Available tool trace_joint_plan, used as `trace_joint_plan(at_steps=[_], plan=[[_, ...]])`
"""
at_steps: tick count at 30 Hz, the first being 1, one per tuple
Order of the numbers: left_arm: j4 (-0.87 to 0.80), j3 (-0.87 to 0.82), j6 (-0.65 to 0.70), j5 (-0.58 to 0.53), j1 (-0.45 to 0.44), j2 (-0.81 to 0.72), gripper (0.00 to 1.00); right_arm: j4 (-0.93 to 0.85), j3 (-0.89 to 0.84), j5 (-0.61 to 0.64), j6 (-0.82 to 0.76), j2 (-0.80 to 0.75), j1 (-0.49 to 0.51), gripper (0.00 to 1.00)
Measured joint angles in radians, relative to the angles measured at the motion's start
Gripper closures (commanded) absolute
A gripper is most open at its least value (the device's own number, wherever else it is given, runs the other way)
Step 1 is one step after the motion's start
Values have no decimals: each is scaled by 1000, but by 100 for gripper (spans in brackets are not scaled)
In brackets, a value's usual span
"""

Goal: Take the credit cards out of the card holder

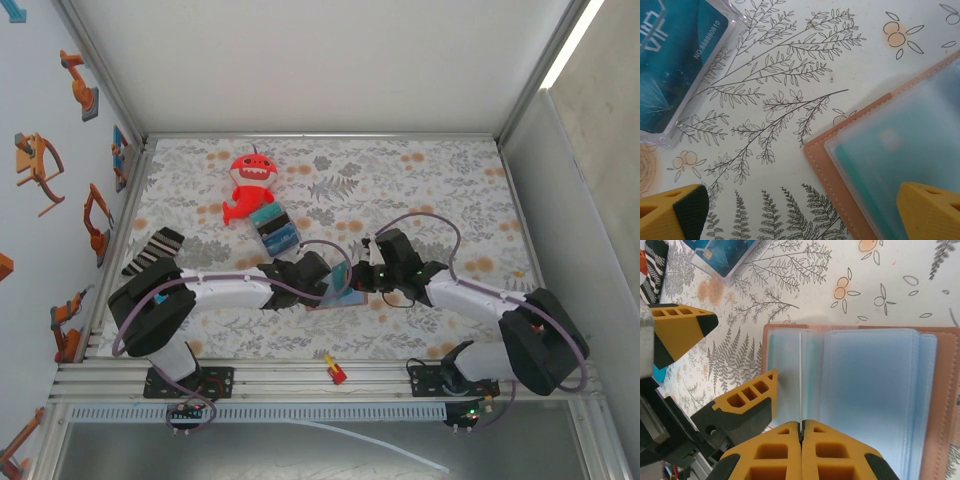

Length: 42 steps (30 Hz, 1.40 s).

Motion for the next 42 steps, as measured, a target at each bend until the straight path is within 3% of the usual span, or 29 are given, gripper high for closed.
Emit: trace_joint_plan(at_steps=[11,16,20,31,36,42], plan=[[-3,-12,1,6,22,-276,3,-164,61,31,-187,-161,1,100],[85,-101,7,146,104,-466,0,-209,125,-23,-314,-206,8,100],[121,-140,51,271,130,-562,8,-235,175,-97,-414,-205,12,100],[78,-84,270,610,154,-595,25,-362,319,-306,-659,-136,40,99],[57,-61,349,753,157,-591,42,-455,374,-385,-765,-114,40,99],[44,-56,401,900,157,-579,87,-529,404,-437,-848,-99,40,98]])
